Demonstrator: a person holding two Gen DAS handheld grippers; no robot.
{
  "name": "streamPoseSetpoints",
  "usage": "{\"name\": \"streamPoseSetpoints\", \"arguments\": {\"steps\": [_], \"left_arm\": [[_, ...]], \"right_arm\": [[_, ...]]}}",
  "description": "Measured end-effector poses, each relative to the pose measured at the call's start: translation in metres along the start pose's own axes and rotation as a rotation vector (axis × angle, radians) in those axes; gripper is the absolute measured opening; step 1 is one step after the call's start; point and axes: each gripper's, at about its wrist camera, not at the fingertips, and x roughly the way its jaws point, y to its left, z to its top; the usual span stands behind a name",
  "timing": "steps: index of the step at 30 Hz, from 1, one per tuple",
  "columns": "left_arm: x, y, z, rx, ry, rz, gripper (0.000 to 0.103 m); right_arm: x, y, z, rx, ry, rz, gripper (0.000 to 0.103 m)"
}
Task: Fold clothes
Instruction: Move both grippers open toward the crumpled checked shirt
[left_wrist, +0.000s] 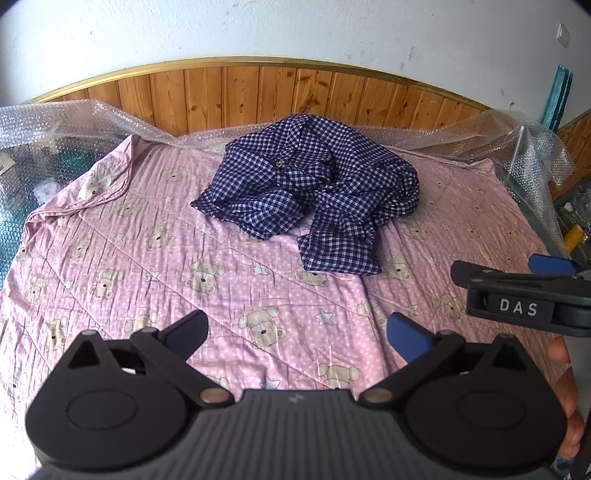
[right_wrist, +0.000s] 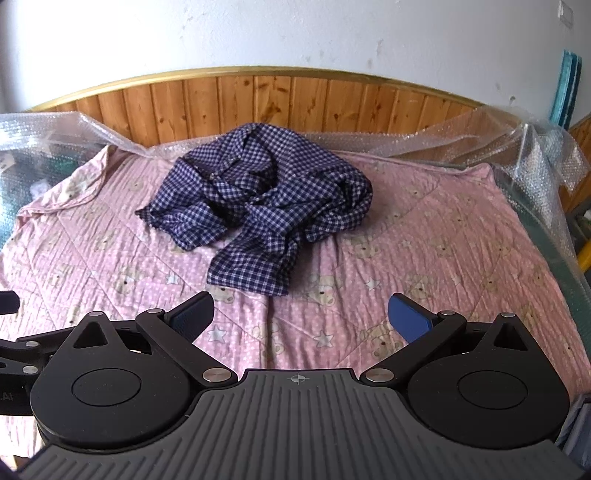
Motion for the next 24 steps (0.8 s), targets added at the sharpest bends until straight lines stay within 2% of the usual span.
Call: {"name": "streamPoseSetpoints", "arguments": {"steps": [24], "left_arm": [[0.015, 0.005, 0.005, -0.005, 0.022, -0.013, 0.103]], "right_arm": [[0.019, 0.009, 0.003, 0.001, 0.033, 0.009, 0.101]]}}
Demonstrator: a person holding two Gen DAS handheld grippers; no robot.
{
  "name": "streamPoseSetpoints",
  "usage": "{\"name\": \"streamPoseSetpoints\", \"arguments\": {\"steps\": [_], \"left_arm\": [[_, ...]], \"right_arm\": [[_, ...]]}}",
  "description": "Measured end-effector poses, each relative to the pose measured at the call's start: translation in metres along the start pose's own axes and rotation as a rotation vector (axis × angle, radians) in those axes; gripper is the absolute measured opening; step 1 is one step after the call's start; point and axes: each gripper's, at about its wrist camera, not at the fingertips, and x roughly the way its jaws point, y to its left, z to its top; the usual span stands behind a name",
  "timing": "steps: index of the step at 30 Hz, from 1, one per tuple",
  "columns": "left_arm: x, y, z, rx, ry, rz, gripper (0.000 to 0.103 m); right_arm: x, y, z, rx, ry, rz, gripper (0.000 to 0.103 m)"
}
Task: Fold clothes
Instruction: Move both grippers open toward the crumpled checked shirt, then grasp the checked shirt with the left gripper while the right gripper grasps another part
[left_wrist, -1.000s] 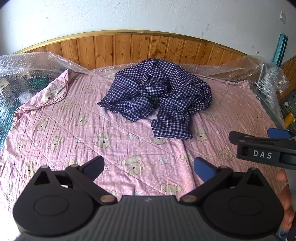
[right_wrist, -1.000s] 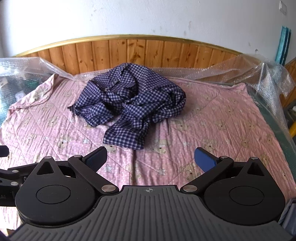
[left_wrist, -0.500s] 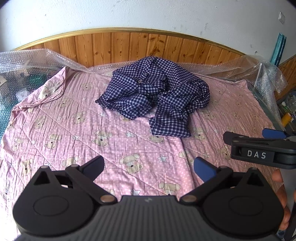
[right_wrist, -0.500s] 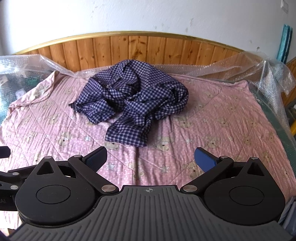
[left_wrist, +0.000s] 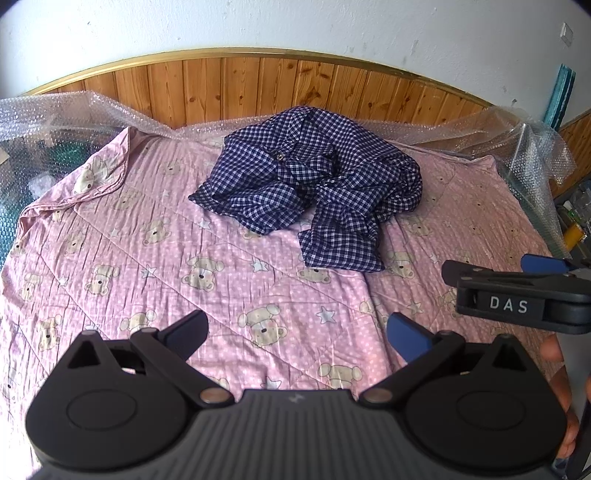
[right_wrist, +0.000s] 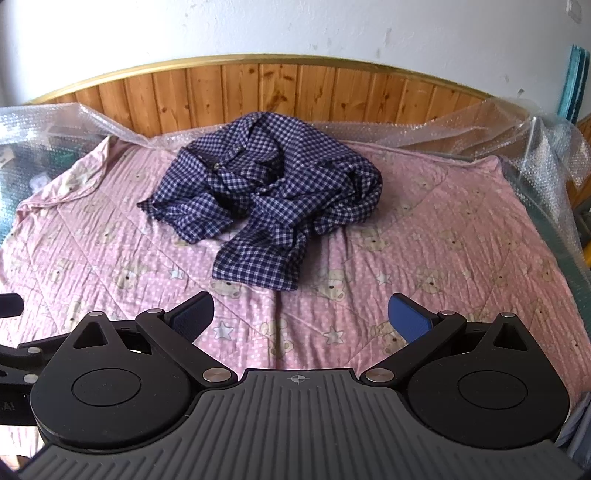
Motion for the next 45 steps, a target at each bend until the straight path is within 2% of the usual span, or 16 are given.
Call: {"name": "streamPoseSetpoints", "arguments": {"steps": [11, 13, 14, 15, 16, 18, 21, 23, 25, 27, 34, 39, 41, 42, 44, 45], "left_arm": [[0.042, 0.0, 0.018, -0.006, 0.045, -0.037, 0.098], [0.057, 0.0, 0.024, 0.0, 0.07, -0.024, 0.049], [0.066, -0.001, 0.028, -0.001, 0.091, -0.023, 0.034], [0.073, -0.001, 0.032, -0.001, 0.099, -0.023, 0.012], [0.08, -0.002, 0.035, 0.0, 0.106, -0.023, 0.002], [0.094, -0.003, 0.047, -0.005, 0.111, -0.011, 0.0], [0.118, -0.004, 0.07, -0.015, 0.124, 0.009, 0.001], [0.136, -0.005, 0.087, -0.031, 0.147, 0.018, 0.015], [0.154, -0.002, 0.102, -0.061, 0.154, 0.026, 0.069], [0.174, 0.0, 0.117, -0.091, 0.158, 0.046, 0.099], [0.253, 0.011, 0.154, -0.126, 0.235, 0.175, 0.101], [0.294, 0.015, 0.175, -0.128, 0.221, 0.21, 0.101], [0.311, 0.016, 0.182, -0.127, 0.213, 0.22, 0.099], [0.32, 0.017, 0.185, -0.125, 0.214, 0.215, 0.088], [0.335, 0.017, 0.191, -0.128, 0.232, 0.185, 0.038], [0.337, 0.02, 0.193, -0.143, 0.247, 0.144, 0.005]], "right_arm": [[0.031, -0.011, 0.015, 0.0, -0.008, 0.058, 0.095], [0.044, -0.018, 0.02, 0.013, 0.0, 0.091, 0.063], [0.051, -0.021, 0.022, 0.02, 0.012, 0.112, 0.023], [0.059, -0.025, 0.025, 0.029, 0.022, 0.139, 0.0], [0.067, -0.028, 0.027, 0.037, 0.02, 0.162, 0.0], [0.081, -0.032, 0.034, 0.026, 0.01, 0.167, 0.0], [0.111, -0.039, 0.049, 0.033, 0.033, 0.166, 0.0], [0.133, -0.044, 0.06, 0.045, 0.05, 0.161, 0.019], [0.154, -0.054, 0.072, 0.072, 0.047, 0.159, 0.078], [0.176, -0.065, 0.084, 0.097, 0.042, 0.164, 0.092], [0.264, -0.084, 0.126, 0.143, 0.086, 0.211, 0.095], [0.322, -0.072, 0.143, 0.123, 0.123, 0.241, 0.095], [0.338, -0.062, 0.144, 0.07, 0.142, 0.267, 0.063], [0.345, -0.058, 0.143, 0.038, 0.15, 0.278, 0.029], [0.355, -0.059, 0.143, -0.003, 0.149, 0.288, 0.015], [0.351, -0.066, 0.144, 0.003, 0.119, 0.294, 0.008]]}}
